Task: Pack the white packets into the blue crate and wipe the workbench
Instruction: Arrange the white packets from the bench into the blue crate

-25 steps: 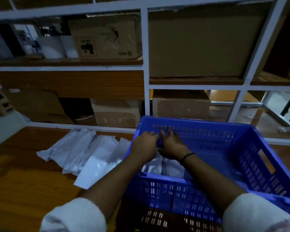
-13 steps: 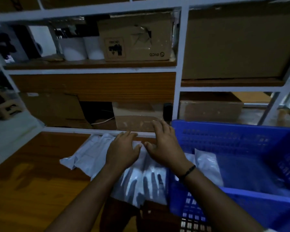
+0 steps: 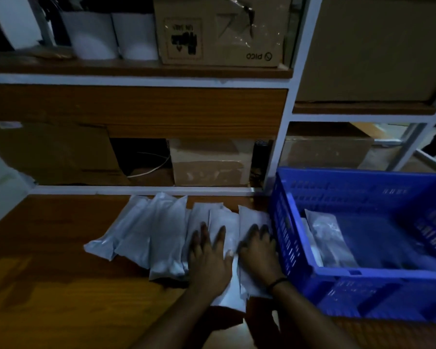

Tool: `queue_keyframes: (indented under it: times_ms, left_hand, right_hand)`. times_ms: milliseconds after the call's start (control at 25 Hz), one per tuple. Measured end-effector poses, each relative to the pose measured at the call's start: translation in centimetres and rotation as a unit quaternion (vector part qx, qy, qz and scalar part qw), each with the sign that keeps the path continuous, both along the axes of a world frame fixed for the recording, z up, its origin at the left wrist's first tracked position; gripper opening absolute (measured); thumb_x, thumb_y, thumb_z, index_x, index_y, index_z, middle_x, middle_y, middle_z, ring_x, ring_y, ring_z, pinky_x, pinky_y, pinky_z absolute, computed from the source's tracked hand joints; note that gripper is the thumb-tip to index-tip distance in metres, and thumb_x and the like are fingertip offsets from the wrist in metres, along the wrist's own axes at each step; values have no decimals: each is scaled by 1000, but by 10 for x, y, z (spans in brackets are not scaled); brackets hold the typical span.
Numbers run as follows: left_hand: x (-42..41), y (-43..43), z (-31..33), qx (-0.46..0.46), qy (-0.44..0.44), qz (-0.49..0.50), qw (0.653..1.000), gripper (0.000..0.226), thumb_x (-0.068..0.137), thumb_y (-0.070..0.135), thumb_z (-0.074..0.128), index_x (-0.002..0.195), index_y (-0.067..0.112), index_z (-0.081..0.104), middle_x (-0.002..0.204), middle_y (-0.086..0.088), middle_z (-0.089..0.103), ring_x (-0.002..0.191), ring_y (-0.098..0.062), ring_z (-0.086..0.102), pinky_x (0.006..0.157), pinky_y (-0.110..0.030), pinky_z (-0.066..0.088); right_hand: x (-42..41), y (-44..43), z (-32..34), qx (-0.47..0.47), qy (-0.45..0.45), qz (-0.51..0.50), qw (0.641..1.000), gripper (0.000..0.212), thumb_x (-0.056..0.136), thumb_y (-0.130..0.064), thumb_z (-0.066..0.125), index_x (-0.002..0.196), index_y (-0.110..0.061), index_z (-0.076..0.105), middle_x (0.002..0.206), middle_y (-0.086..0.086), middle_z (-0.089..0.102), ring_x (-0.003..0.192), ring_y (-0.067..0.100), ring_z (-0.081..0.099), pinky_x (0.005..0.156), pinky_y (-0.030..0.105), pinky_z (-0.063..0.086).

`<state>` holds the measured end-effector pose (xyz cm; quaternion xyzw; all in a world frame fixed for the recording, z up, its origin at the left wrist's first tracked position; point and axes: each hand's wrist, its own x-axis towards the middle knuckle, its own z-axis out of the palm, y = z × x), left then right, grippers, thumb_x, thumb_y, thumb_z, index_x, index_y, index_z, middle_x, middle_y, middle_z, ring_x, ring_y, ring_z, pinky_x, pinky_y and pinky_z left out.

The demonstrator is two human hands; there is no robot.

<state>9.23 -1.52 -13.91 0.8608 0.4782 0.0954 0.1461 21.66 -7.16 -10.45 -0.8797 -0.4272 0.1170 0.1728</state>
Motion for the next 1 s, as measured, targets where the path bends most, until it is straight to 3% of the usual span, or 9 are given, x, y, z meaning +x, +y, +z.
queue_keyframes:
  times_ms: [80,200,360,440,600,800,1000]
  left_hand:
    - [-25,2,-12,37,-5,-5,999,70,97,64,19,162,39,9,170,-13,8,155,-38,17,120,-52,19]
    - [-63,3,-27,58,9,-7,998,70,99,64,14,163,39,2,172,-8,-2,158,-33,4,124,-49,11]
    - [-71,-2,-22,54,3,12,998,66,99,47,30,162,25,26,168,-18,19,150,-43,29,113,-60,40]
    - [-65,-9,-22,52,-6,-22,998,67,98,44,32,162,28,22,170,-15,11,152,-44,24,114,-61,37]
    - [-61,-18,-25,56,15,-50,997,82,93,65,37,162,38,2,171,-6,-12,156,-41,-8,123,-57,8]
    - [-59,-23,-8,20,77,-23,997,102,86,67,51,159,40,-15,165,-4,-32,154,-40,-15,122,-57,12]
    - [-61,-26,7,-6,24,13,1000,92,92,48,56,162,37,-3,168,-2,-23,156,-35,-2,122,-51,23]
  right_hand:
    - [-13,-9,-16,-23,-6,28,999,62,103,-43,33,157,-19,13,164,16,14,148,38,20,116,50,28]
    - [-38,-25,-32,-45,-24,68,996,74,100,-54,34,160,-24,3,168,8,0,152,34,7,120,51,16]
    - [-49,-29,-40,-26,-33,82,996,87,91,-69,37,159,-30,-1,167,4,-5,151,37,2,114,56,24]
    - [-50,-25,-38,-18,-48,92,994,86,91,-64,40,159,-32,-2,167,6,-4,151,39,4,111,58,29]
    - [-49,-22,-33,-26,-94,110,989,81,96,-51,44,158,-34,-5,167,8,-8,149,42,8,108,59,33]
    - [-48,-27,-35,-32,-128,117,984,85,88,-46,54,159,-31,9,166,14,9,144,46,25,103,62,38]
    - [-50,-35,-23,-19,-110,128,985,81,96,-47,45,158,-33,-5,167,11,-6,148,44,11,111,62,28]
